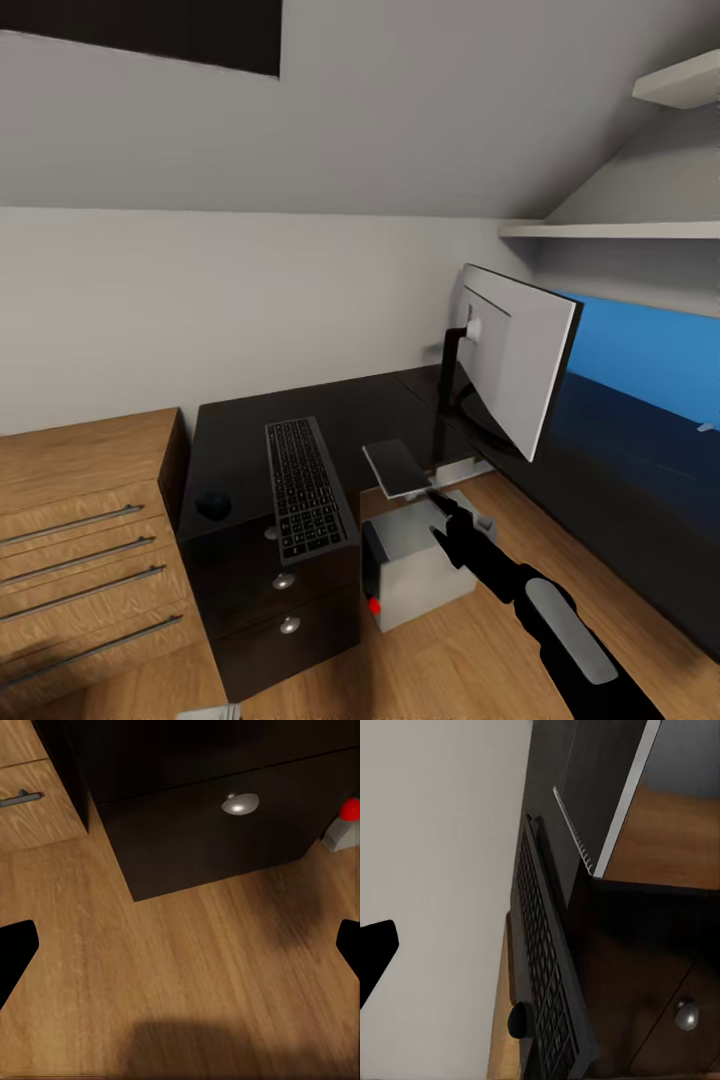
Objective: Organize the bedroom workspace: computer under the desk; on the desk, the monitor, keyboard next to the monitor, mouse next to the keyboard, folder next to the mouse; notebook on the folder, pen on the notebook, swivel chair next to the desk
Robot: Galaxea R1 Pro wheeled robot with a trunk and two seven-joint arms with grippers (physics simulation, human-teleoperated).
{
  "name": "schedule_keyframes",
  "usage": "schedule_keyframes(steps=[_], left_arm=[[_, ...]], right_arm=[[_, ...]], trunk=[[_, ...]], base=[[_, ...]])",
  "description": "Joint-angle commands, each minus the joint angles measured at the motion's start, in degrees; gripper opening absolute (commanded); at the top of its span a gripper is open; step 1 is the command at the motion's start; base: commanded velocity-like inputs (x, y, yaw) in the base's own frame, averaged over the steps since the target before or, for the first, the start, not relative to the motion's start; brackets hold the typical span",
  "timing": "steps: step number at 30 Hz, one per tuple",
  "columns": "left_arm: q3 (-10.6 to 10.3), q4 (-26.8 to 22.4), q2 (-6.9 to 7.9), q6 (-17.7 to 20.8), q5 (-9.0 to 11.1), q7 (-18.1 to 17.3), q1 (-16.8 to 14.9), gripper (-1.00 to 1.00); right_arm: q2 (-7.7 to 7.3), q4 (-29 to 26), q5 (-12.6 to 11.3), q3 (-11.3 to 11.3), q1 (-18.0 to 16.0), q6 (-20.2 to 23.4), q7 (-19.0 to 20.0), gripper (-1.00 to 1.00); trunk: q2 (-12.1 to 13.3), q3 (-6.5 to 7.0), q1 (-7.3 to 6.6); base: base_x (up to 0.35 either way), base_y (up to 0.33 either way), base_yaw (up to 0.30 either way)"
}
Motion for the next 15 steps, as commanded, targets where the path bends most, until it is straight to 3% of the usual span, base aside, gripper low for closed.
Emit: schedule_keyframes(steps=[1,7,15], left_arm=[[-0.1,0.0,0.01,0.3,0.4,0.4,0.0,1.00],[-0.1,0.4,-0.02,0.3,0.4,0.5,0.0,1.00],[-0.1,0.5,-0.02,0.3,0.4,0.6,0.0,1.00]], right_arm=[[-0.05,0.0,0.6,0.1,0.0,-0.1,-0.7,1.00],[-0.07,0.1,6.8,0.1,0.0,-0.7,-4.3,1.00],[0.00,0.1,10.4,0.2,0.0,-1.1,-6.0,1.00]], trunk=[[0.4,0.14,-0.24],[2.8,1.22,-1.55],[6.0,2.65,-3.31]], base=[[-0.056,-0.010,0.000],[-0.024,-0.004,0.000],[-0.004,-0.001,0.000]])
